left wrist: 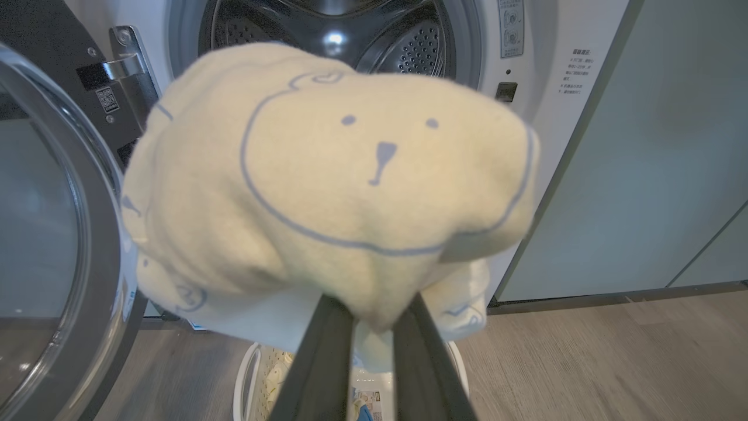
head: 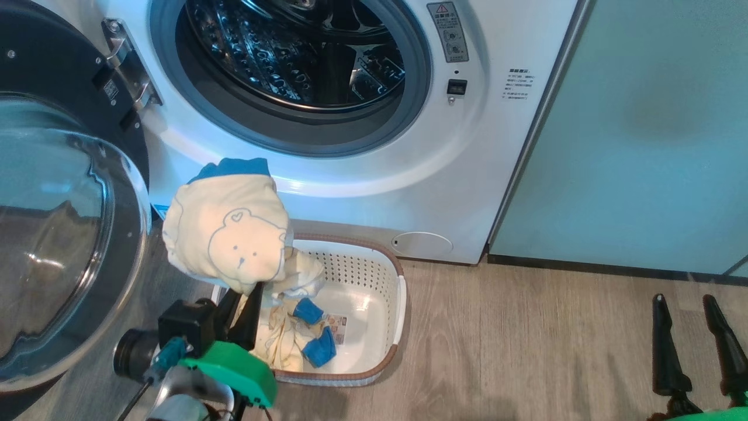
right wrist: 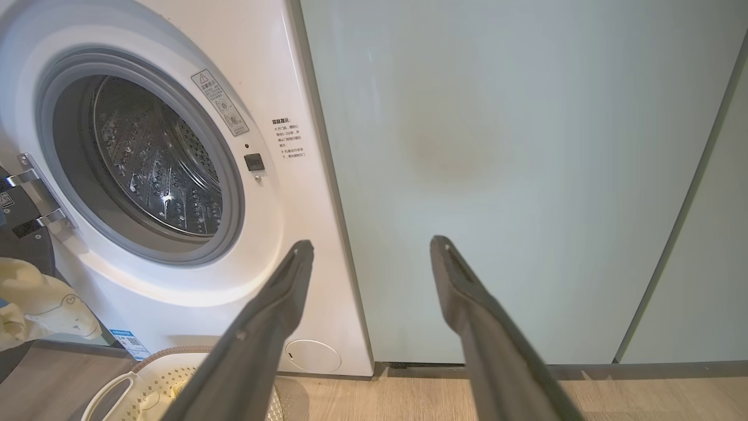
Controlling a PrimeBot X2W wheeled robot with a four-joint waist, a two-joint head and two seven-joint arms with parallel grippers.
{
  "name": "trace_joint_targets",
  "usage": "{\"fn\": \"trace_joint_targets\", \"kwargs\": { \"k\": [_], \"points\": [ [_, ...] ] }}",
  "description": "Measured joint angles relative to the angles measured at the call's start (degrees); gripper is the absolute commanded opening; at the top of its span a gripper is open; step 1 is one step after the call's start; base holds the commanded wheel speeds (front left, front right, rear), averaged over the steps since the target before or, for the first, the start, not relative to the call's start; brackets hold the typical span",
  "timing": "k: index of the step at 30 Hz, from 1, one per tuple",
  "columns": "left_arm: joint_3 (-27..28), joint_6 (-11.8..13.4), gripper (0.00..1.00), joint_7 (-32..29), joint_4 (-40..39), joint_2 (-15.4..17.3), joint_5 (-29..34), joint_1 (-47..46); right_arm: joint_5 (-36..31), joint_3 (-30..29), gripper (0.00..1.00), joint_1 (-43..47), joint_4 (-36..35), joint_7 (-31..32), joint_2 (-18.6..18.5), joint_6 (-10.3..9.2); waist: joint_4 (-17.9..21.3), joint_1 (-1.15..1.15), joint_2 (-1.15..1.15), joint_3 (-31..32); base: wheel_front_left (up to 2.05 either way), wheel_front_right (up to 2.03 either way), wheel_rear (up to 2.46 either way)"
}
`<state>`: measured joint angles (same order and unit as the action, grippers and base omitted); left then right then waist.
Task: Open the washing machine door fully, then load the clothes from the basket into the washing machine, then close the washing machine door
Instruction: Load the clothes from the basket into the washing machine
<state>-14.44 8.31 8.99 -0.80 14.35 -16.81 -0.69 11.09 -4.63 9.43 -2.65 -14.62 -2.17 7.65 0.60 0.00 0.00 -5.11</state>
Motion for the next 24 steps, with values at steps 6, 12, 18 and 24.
{"fn": "trace_joint_targets", "kwargs": {
  "k": [6,12,18,24],
  "points": [
    [-0.2,0.0,0.0,0.0,0.0,0.1,0.0,0.0,0.0,0.2,1.0,0.0,0.0,0.0,0.0,0.0,0.1,0.0,0.0,-0.2,0.0,0.0,0.0],
    [-0.3,0.5,0.0,0.0,0.0,0.1,0.0,-0.4,0.0,0.6,1.0,-0.2,0.0,0.0,0.0,0.0,0.2,0.0,0.0,-1.2,0.0,0.0,0.0],
    [-0.4,0.5,0.0,0.1,0.1,0.1,-0.1,-2.0,0.2,0.7,1.0,-0.4,0.0,0.0,0.0,0.0,0.6,0.0,0.0,-2.9,0.0,0.0,0.0],
    [-0.3,0.4,0.0,0.1,1.0,0.1,-1.2,-5.7,0.6,1.1,1.0,-1.8,-0.2,0.0,0.0,0.0,1.6,0.0,0.0,-5.6,0.0,0.0,0.0]
  ]
}}
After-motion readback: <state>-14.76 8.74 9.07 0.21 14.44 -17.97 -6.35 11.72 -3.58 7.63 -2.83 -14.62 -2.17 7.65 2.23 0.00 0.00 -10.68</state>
